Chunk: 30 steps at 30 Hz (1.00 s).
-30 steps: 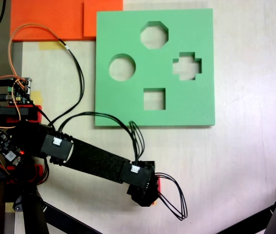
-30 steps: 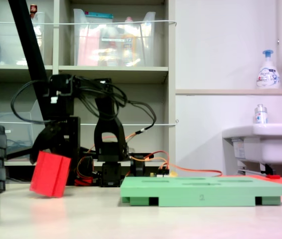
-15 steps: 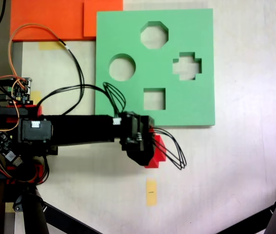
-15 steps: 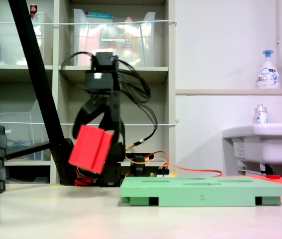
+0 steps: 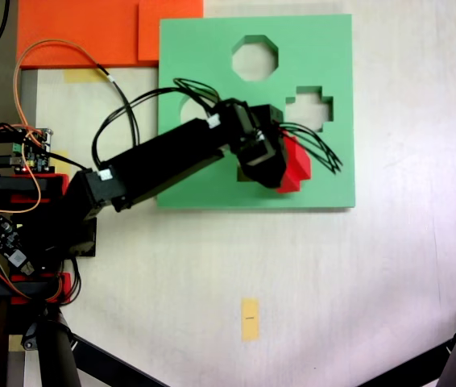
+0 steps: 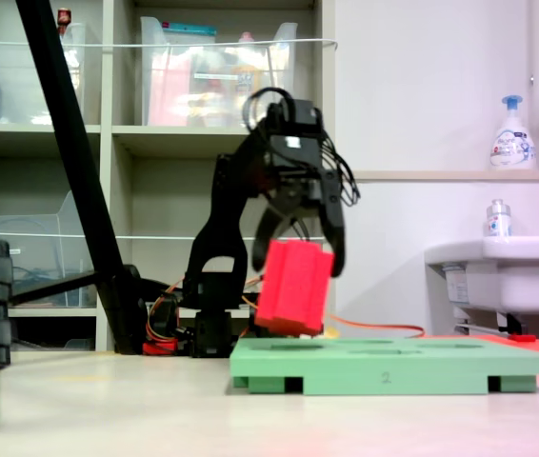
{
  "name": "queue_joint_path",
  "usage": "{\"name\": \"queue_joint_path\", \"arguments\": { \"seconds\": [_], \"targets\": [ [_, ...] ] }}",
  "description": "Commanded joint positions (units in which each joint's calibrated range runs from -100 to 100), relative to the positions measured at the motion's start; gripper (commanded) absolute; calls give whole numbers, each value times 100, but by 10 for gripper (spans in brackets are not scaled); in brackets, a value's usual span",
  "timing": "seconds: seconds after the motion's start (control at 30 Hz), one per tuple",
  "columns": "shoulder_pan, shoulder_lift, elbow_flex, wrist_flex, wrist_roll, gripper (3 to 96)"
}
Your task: Put the cross columnar block into the corresponding hole
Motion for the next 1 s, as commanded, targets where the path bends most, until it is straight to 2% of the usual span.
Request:
{"name": "queue_joint_path", "arguments": {
  "seconds": [0.03, 0.53, 1.0],
  "targets": [
    [200, 438, 831, -186, 200, 359],
    [459, 1318, 921, 1711, 684, 359],
    [493, 1751, 1409, 2337, 147, 364]
  ]
}}
